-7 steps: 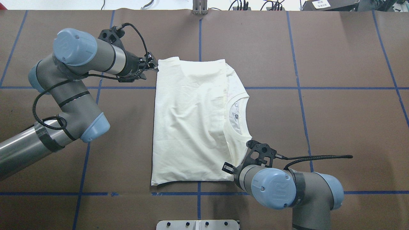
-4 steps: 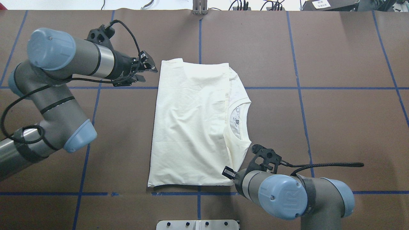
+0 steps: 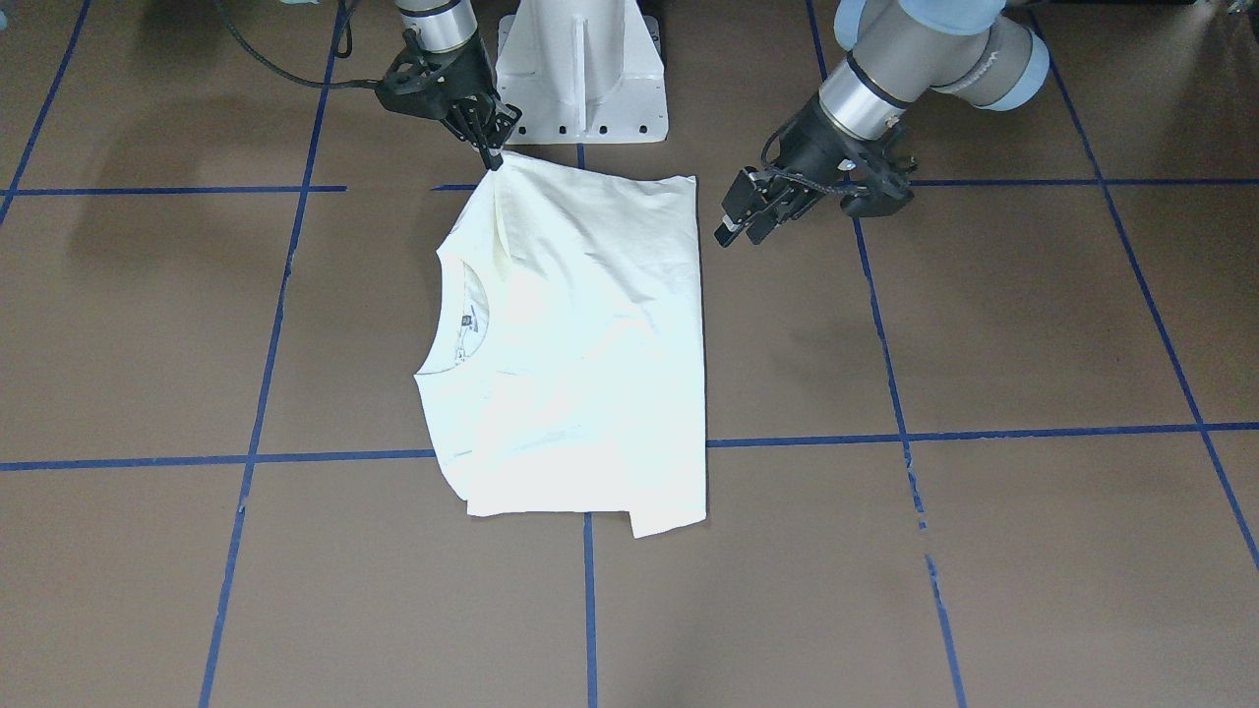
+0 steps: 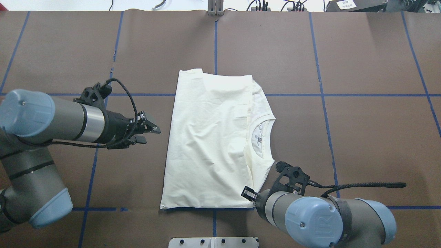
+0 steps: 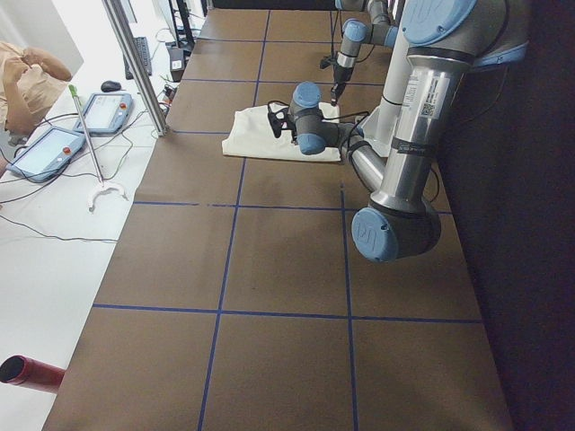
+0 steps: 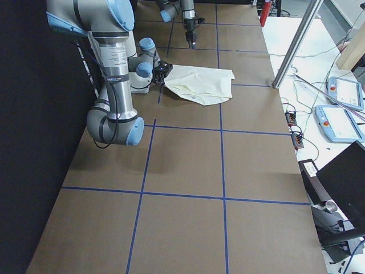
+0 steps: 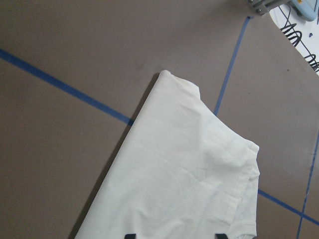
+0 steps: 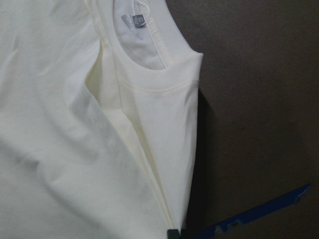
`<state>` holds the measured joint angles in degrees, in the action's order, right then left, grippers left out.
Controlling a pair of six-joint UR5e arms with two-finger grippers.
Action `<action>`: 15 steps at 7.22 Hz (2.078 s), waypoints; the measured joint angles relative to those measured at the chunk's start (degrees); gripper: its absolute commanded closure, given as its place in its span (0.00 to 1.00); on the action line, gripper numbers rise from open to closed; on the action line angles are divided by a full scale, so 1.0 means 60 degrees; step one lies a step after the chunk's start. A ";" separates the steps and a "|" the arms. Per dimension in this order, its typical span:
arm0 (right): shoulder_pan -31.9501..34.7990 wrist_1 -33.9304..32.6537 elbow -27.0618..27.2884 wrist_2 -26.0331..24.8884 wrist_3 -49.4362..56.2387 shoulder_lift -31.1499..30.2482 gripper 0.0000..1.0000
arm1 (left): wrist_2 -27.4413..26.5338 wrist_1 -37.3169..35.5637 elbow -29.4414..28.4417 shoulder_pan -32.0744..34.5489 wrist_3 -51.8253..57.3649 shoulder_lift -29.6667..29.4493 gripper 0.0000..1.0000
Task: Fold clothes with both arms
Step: 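Release the far corner with the left gripper and move it to the near corner, then grasp the near edge with both grippers and lift it toward the far edge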
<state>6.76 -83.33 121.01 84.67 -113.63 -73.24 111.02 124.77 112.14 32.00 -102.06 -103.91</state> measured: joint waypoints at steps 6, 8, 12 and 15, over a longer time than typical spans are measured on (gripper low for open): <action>0.0001 -0.0013 0.0015 -0.0003 -0.0003 0.0022 1.00 | -0.1356 -0.2432 -0.0044 -0.2509 -0.0046 -0.0333 0.44; 0.0000 -0.0013 0.0017 -0.0002 -0.0003 0.0054 1.00 | -0.1368 -0.2456 -0.0082 -0.2682 -0.0054 -0.0294 0.47; -0.0012 -0.0013 0.0033 0.0035 -0.0003 0.0099 1.00 | -0.1369 -0.2442 -0.0215 -0.3062 -0.0047 -0.0268 0.69; 0.0000 -0.0013 0.0070 0.0061 0.0010 0.0098 1.00 | -0.1368 -0.2441 -0.0202 -0.3077 -0.0041 -0.0240 1.00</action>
<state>6.76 -83.41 121.43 85.03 -113.57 -72.65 102.81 110.13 110.93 13.54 -102.31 -105.34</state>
